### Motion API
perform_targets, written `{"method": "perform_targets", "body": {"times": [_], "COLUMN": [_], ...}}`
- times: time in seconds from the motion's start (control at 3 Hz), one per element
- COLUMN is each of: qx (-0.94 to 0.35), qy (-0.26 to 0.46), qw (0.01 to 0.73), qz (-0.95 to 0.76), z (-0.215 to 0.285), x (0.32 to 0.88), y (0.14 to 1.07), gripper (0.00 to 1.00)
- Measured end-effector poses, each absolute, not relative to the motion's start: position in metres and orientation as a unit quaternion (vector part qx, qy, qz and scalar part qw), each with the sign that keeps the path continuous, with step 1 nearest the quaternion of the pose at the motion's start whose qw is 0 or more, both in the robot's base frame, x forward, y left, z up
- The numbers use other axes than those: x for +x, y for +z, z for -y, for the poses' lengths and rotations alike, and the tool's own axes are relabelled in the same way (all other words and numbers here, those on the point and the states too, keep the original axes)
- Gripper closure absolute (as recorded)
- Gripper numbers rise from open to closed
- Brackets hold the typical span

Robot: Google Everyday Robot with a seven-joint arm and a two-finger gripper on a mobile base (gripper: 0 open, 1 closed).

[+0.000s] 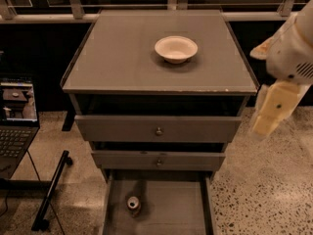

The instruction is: Pick orange can from bottom drawer and place on counter

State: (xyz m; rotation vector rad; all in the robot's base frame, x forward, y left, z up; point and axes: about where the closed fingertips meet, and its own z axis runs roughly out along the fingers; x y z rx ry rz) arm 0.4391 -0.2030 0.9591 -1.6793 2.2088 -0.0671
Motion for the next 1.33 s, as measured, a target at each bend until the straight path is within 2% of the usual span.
{"method": "perform_targets", "body": {"times": [0.67,1.0,1.33], "qx": [-0.554,-0.523,-0.518], "qy": [0.129,0.164,0.163], "qw": [0.253,0.294,0.302], "qz": [-0.783,-0.783,-0.784], "z": [0.173,0.148,0.145], "x": [0.403,0.398,0.401], "y": [0.813,0.779,0.779], "gripper": [0.00,0.00,0.00]}}
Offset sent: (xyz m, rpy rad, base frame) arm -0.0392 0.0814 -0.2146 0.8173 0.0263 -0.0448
